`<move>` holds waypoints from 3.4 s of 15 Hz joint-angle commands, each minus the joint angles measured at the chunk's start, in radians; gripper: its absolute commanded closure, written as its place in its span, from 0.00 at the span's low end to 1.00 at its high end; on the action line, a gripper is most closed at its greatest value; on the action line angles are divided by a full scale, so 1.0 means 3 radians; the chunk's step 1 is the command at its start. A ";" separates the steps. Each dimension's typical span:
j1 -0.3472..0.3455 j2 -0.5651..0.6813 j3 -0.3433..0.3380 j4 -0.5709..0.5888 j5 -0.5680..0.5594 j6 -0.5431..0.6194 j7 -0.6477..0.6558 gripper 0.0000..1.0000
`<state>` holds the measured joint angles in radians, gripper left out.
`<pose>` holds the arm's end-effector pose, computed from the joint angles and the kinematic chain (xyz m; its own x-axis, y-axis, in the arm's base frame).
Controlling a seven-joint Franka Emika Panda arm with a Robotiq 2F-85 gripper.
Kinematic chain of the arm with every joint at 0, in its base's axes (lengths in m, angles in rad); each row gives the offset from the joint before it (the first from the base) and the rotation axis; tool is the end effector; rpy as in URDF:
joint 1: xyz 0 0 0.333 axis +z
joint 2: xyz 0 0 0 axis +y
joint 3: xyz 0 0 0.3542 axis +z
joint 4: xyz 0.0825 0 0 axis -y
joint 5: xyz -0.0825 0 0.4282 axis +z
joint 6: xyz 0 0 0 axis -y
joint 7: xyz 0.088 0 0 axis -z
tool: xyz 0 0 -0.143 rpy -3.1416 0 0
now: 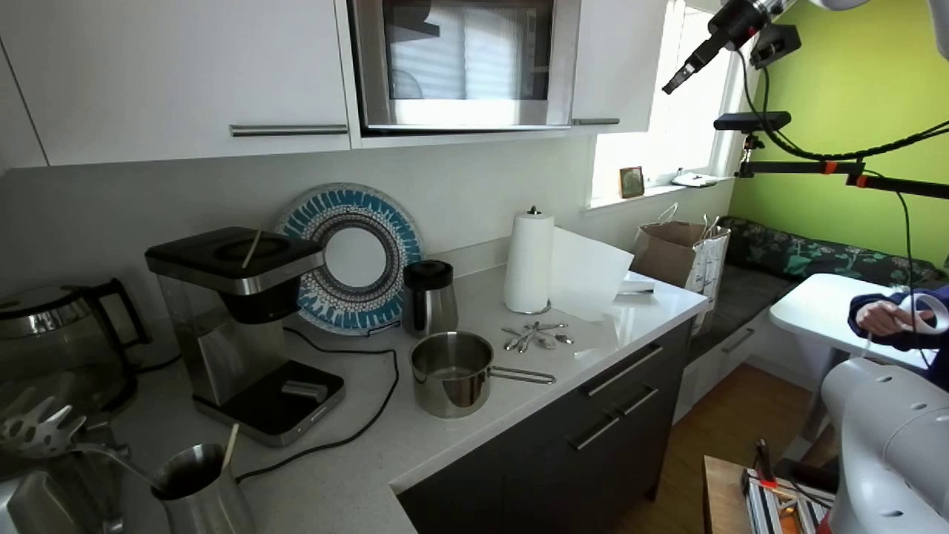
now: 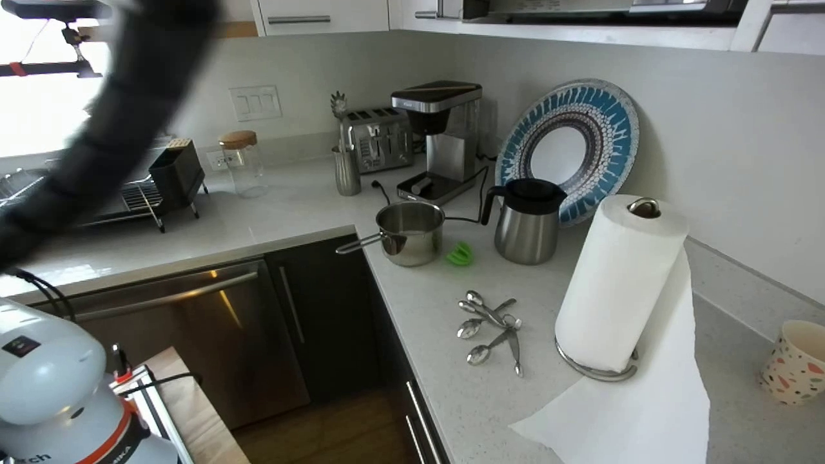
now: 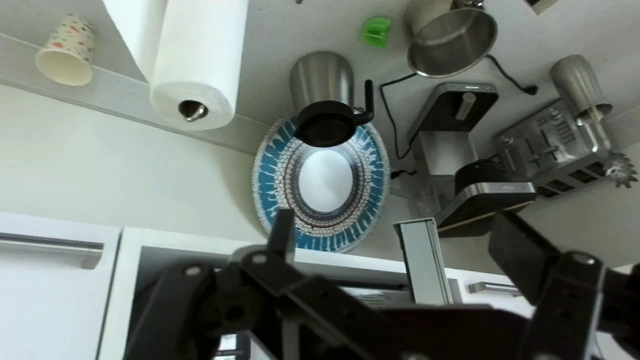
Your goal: Open the microwave completely
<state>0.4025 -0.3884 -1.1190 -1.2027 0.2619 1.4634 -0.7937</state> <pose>0.2725 -0.4250 0.8803 0.7394 0.0542 0.6710 0.1484 -0.9854 -0.0839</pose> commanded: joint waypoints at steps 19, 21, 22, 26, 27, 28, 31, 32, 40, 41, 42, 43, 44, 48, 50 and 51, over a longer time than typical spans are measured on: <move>0.1892 -0.0010 -0.0931 -0.0416 0.0238 0.0728 -0.1875 0.00; 0.1934 -0.0060 -0.0876 -0.0485 0.0323 0.0804 -0.1972 0.00; 0.1954 -0.0106 -0.0802 -0.0524 0.0398 0.0770 -0.2001 0.00; 0.1930 -0.0270 -0.0412 -0.0593 0.0538 0.0525 -0.1927 0.00; 0.1913 -0.0294 -0.0346 -0.0638 0.0578 0.0414 -0.1933 0.00; 0.1918 -0.0322 -0.0296 -0.0660 0.0626 0.0304 -0.1939 0.00; 0.1967 -0.0355 -0.0160 -0.0704 0.0856 0.0061 -0.1937 0.00; 0.1996 -0.0354 -0.0119 -0.0679 0.0954 -0.0028 -0.1933 0.00; 0.1517 -0.0051 0.0108 -0.0345 0.1185 -0.0512 -0.1658 0.00; 0.1363 -0.0036 0.0167 -0.0292 0.1160 -0.0529 -0.1582 0.00; 0.1196 -0.0013 0.0233 -0.0252 0.1135 -0.0539 -0.1525 0.00; 0.1023 0.0012 0.0296 -0.0234 0.1105 -0.0555 -0.1474 0.00; 0.0848 0.0032 0.0355 -0.0218 0.1067 -0.0598 -0.1422 0.00; 0.0057 0.0077 0.0646 -0.0277 0.0830 -0.0641 -0.1413 0.00; -0.0119 -0.0052 0.0795 -0.0372 0.0496 -0.0526 -0.1299 0.00; -0.0261 -0.0037 0.0850 -0.0388 0.0395 -0.0510 -0.1265 0.00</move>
<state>0.4168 -0.3791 -0.9284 -1.2865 0.4855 1.2928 -1.2219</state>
